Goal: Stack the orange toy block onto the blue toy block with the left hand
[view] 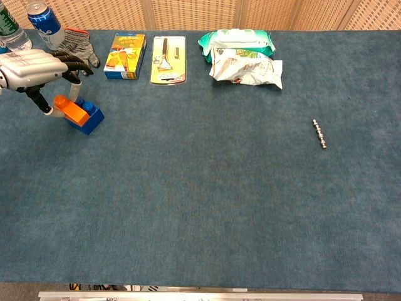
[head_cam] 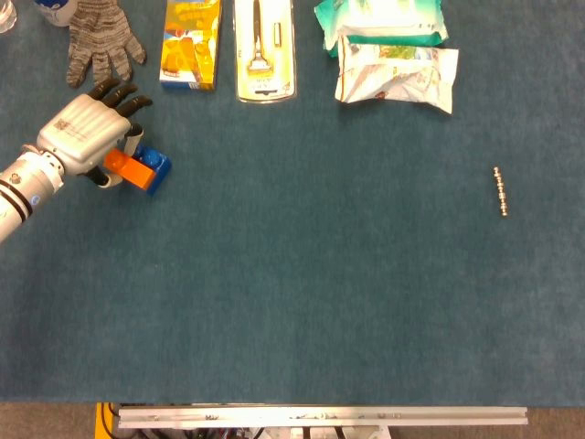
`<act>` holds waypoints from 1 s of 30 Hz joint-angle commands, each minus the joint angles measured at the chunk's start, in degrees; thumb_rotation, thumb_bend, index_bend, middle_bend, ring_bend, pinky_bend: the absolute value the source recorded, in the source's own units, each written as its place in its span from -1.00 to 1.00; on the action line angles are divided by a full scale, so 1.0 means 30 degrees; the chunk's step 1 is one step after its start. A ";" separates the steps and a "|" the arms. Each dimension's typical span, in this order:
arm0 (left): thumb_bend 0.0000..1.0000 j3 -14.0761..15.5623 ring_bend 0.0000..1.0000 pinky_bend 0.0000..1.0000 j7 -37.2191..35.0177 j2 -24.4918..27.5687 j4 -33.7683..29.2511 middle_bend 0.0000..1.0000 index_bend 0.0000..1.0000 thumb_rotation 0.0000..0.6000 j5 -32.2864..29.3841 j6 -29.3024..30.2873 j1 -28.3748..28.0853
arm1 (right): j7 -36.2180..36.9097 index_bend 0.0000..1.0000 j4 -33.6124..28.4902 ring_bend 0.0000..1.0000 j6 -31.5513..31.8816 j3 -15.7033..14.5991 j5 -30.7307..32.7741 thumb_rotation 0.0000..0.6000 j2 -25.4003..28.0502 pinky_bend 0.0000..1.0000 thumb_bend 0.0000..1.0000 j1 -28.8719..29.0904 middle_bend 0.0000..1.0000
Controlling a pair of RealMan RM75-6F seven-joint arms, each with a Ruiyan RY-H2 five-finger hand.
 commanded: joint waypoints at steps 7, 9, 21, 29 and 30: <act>-0.62 -0.0049 -0.96 -0.97 0.0215 0.0000 -0.0137 -0.76 0.05 1.00 -0.0112 -0.0075 0.0041 | 0.0132 -0.04 0.0087 -0.25 0.0035 0.0003 -0.0027 1.00 0.0008 -0.18 -0.31 -0.0022 -0.05; -0.62 -0.0086 -0.96 -0.97 0.0245 0.0110 -0.0270 -0.76 -0.10 1.00 -0.0187 -0.0046 0.0081 | 0.0147 -0.04 0.0097 -0.25 0.0036 0.0006 -0.0031 1.00 0.0001 -0.18 -0.31 -0.0021 -0.05; -0.61 -0.0516 -0.99 -0.97 0.0478 0.1218 -0.1680 -0.86 -0.83 1.00 -0.1175 0.0498 0.0792 | 0.0367 -0.04 0.0241 -0.25 0.0076 0.0049 -0.0056 1.00 -0.0016 -0.18 -0.31 -0.0009 -0.05; -0.61 -0.1727 -0.99 -0.97 0.2772 0.1934 -0.4140 -0.86 -0.82 1.00 -0.3655 0.3957 0.3483 | 0.0474 -0.04 0.0334 -0.25 -0.0050 0.0037 -0.0071 1.00 -0.0048 -0.18 -0.31 0.0056 -0.05; -0.62 -0.1832 -0.99 -0.97 0.3131 0.2011 -0.4570 -0.86 -0.82 1.00 -0.3984 0.4405 0.3867 | 0.0481 -0.04 0.0344 -0.25 -0.0084 0.0038 -0.0060 1.00 -0.0062 -0.18 -0.31 0.0071 -0.05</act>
